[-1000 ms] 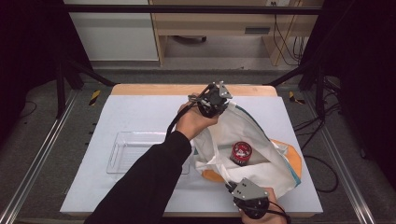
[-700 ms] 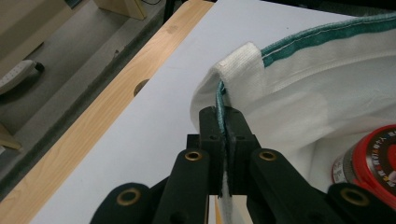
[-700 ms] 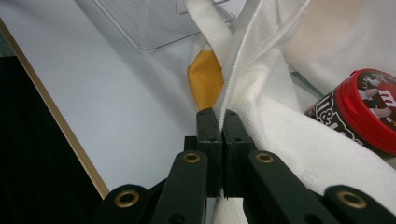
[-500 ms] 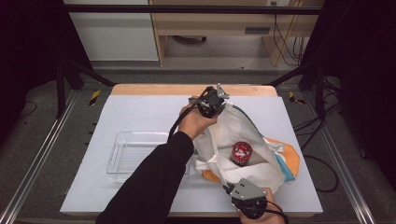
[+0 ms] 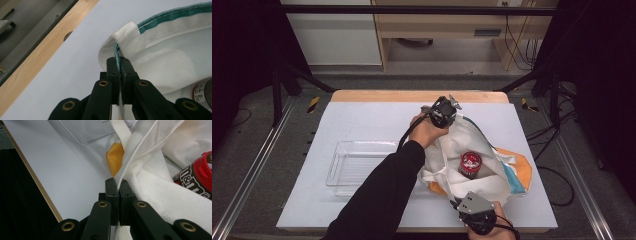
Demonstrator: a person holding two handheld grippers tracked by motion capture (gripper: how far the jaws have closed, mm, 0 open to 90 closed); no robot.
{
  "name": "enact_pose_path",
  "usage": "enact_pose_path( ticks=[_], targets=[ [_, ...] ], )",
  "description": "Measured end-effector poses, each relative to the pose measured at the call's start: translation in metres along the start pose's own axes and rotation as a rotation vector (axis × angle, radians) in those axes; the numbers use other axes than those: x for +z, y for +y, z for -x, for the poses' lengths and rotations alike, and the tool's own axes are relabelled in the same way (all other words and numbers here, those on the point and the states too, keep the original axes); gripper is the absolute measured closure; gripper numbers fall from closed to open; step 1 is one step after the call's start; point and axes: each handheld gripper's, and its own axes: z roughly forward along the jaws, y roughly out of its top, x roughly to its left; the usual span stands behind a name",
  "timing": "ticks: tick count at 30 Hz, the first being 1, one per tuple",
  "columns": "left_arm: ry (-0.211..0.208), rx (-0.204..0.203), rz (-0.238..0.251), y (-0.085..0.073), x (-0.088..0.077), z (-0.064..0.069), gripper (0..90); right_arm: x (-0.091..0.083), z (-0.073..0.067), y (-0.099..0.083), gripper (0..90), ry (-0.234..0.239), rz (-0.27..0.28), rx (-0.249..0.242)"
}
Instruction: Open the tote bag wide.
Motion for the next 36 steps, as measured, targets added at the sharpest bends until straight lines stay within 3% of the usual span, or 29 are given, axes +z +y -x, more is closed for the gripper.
enact_pose_path(
  ticks=[13, 18, 22, 24, 27, 28, 31, 36],
  targets=[
    [-0.007, 0.001, -0.019, 0.0, 0.004, 0.002, 87.9, 0.0, 0.002, -0.002, 88.7, 0.012, 0.002, 0.008],
    [0.018, 0.017, -0.017, 0.001, -0.001, 0.007, 85.7, -0.001, 0.003, -0.003, 87.6, 0.008, 0.006, 0.022],
    [0.038, 0.007, 0.018, 0.001, -0.012, 0.008, 75.1, -0.003, 0.004, -0.002, 73.5, -0.012, 0.033, 0.04],
    [0.05, 0.007, 0.028, 0.0, -0.02, 0.009, 63.7, -0.004, 0.005, 0.0, 61.0, -0.025, 0.055, 0.055],
    [0.057, -0.003, 0.075, -0.002, -0.04, 0.011, 56.3, -0.005, 0.006, 0.001, 46.6, -0.054, 0.079, 0.07],
    [0.057, -0.003, 0.075, -0.002, -0.04, 0.011, 53.7, -0.005, 0.006, 0.001, 46.6, -0.054, 0.079, 0.07],
    [0.073, 0.013, 0.099, -0.005, -0.055, 0.013, 49.2, -0.007, 0.007, 0.003, 34.5, -0.08, 0.108, 0.088],
    [0.081, 0.013, 0.135, -0.012, -0.079, 0.018, 45.1, -0.009, 0.008, 0.004, 27.2, -0.103, 0.139, 0.111]
  ],
)
